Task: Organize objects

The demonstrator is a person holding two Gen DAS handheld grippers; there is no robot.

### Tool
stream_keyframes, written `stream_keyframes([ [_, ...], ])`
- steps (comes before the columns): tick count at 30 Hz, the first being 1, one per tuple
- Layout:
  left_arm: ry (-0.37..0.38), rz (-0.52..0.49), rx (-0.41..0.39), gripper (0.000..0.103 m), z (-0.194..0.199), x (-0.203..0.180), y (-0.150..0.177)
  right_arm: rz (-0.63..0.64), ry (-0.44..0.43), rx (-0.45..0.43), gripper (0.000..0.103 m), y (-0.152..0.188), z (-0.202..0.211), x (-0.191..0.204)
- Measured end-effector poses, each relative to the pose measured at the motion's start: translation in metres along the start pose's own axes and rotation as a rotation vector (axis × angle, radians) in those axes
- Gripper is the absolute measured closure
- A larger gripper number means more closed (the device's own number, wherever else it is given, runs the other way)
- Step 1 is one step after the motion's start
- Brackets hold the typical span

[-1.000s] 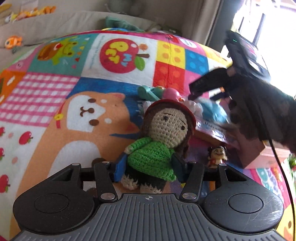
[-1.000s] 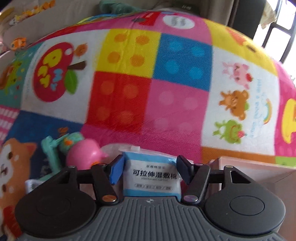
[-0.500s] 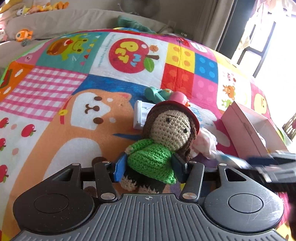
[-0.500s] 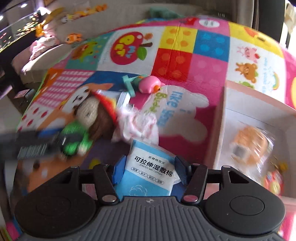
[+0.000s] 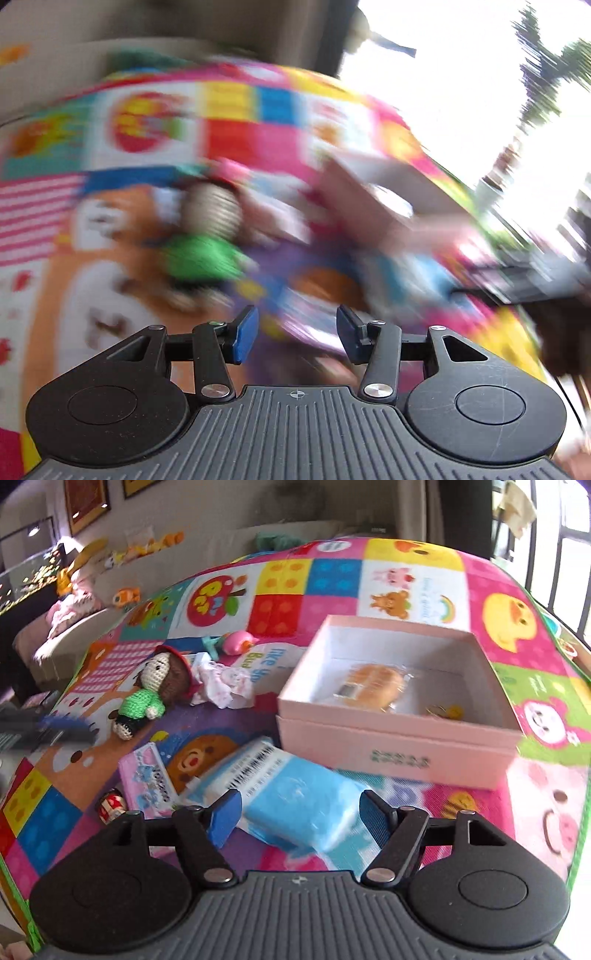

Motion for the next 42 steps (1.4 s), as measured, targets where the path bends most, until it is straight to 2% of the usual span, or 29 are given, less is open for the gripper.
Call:
stream_keyframes([
  [4, 0.062, -0.220, 0.079, 0.052, -0.005, -0.049, 0.024, -0.037, 0.025, -0.008, 0.032, 0.009, -0.006, -0.008],
  [7, 0.004, -0.308, 0.126, 0.054, -0.023, -0.062, 0.038, -0.015, 0.037, -0.040, 0.032, 0.006, -0.005, -0.007],
  [9, -0.061, -0.334, 0.099, 0.053, -0.028, -0.055, 0.034, 0.007, 0.047, -0.072, 0.032, 0.001, -0.001, -0.007],
  [13, -0.258, -0.259, 0.033, 0.059, -0.038, -0.016, 0.009, -0.056, 0.097, -0.155, 0.030, -0.017, 0.012, -0.032],
  [15, -0.308, -0.189, 0.020, 0.060, -0.040, 0.004, 0.001, -0.128, 0.165, -0.198, 0.029, -0.027, 0.013, -0.057],
  [18, -0.237, -0.025, 0.013, 0.060, -0.031, 0.024, -0.004, -0.225, 0.272, -0.227, 0.027, -0.037, 0.002, -0.096],
  [20, -0.185, 0.064, -0.001, 0.060, -0.023, 0.031, -0.004, -0.277, 0.290, -0.211, 0.027, -0.040, -0.014, -0.118],
  [23, -0.145, 0.121, -0.012, 0.060, -0.010, 0.031, -0.002, -0.335, 0.266, -0.183, 0.025, -0.045, -0.038, -0.128],
  [25, -0.118, 0.125, -0.006, 0.061, -0.005, 0.025, -0.001, -0.321, 0.292, -0.192, 0.021, -0.050, -0.046, -0.119],
  [26, -0.103, 0.125, 0.002, 0.061, -0.007, 0.021, 0.000, -0.320, 0.274, -0.190, 0.021, -0.053, -0.051, -0.114],
  [30, -0.042, 0.097, 0.018, 0.061, -0.014, 0.000, 0.003, -0.319, 0.111, -0.164, 0.023, -0.057, -0.064, -0.081],
  [33, 0.039, -0.014, 0.055, 0.061, -0.022, -0.022, 0.011, -0.211, 0.089, -0.200, 0.023, -0.059, -0.051, -0.048],
  [35, 0.063, -0.089, 0.087, 0.061, -0.027, -0.035, 0.020, -0.121, 0.037, -0.212, 0.023, -0.056, -0.039, -0.029],
  [37, 0.014, -0.157, 0.100, 0.061, -0.035, -0.039, 0.026, -0.039, -0.017, -0.184, 0.023, -0.048, -0.032, -0.013],
  [39, -0.072, -0.182, 0.095, 0.063, -0.045, -0.031, 0.026, 0.013, -0.038, -0.127, 0.023, -0.036, -0.034, -0.004],
  [42, -0.182, -0.106, 0.063, 0.062, -0.058, -0.003, 0.016, 0.007, -0.024, -0.042, 0.025, -0.016, -0.039, -0.007],
])
Point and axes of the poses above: each gripper's, at about its wrist camera, not at the fingertips, and z roughly against the way its jaws point, x to its left, y to its underside, the point moved 3 cm from there along -z, roughly the way its jaws point, and after that the axes turned 10 degrees about -x, right-handed, at the moved point
